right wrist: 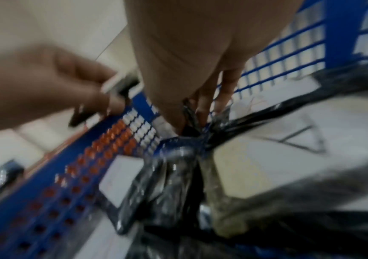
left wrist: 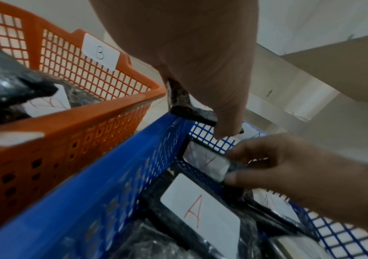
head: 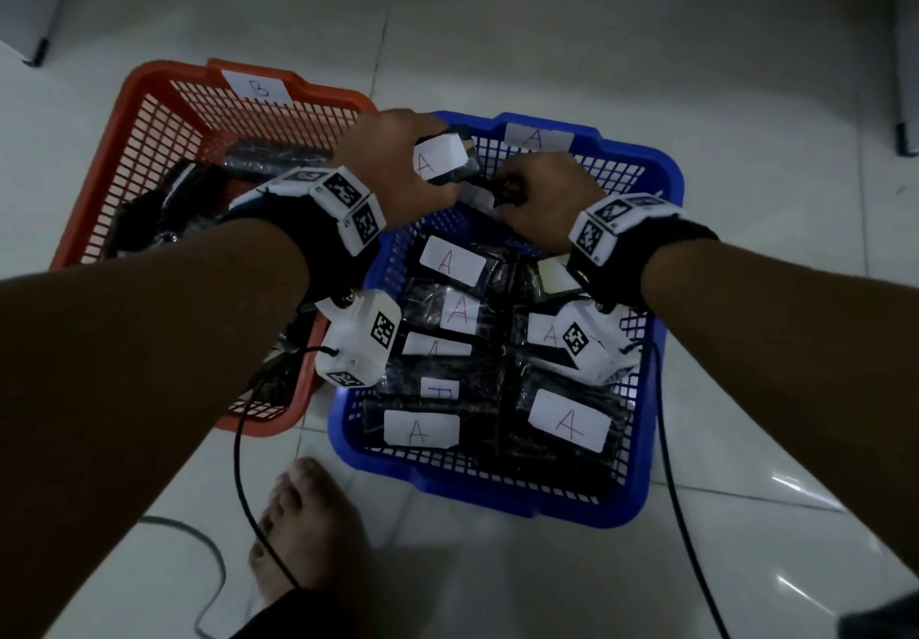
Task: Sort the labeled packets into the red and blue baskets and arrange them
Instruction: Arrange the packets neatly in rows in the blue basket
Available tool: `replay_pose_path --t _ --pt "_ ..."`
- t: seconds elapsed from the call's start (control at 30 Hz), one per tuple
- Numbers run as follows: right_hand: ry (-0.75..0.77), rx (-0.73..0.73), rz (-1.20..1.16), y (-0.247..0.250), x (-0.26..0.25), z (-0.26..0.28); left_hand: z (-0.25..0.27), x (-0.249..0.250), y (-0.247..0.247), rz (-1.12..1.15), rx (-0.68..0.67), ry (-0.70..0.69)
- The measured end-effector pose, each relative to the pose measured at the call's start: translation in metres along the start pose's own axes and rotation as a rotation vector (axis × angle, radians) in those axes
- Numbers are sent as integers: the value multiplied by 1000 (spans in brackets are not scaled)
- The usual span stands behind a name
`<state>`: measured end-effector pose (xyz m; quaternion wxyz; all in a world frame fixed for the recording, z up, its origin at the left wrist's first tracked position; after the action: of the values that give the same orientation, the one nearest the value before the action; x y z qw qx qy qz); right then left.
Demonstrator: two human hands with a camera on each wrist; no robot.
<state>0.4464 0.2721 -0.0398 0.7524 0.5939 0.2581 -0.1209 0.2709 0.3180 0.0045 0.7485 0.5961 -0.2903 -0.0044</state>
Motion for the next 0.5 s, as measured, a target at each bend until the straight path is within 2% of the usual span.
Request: replay_pose_path --t 0.17,0.33,0.5 --pt "-20 133 -104 24 9 23 -6 10 -5 -56 -115 -4" --pt "-112 230 27 39 30 52 -15 18 -36 -200 -318 17" --pt "-106 277 -18 38 41 68 -28 27 -61 -316 -374 59"
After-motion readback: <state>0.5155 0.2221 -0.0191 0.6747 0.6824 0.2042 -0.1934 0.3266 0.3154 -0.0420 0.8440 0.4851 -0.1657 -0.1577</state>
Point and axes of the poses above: each hand's wrist, its own z-axis away from the middle knuckle, its own y-axis out of the back of the hand, x = y × z, the point moved 2 cm from there along -z, towards the middle knuckle, and after that the axes turned 10 degrees about y, right-handed, at the moved point
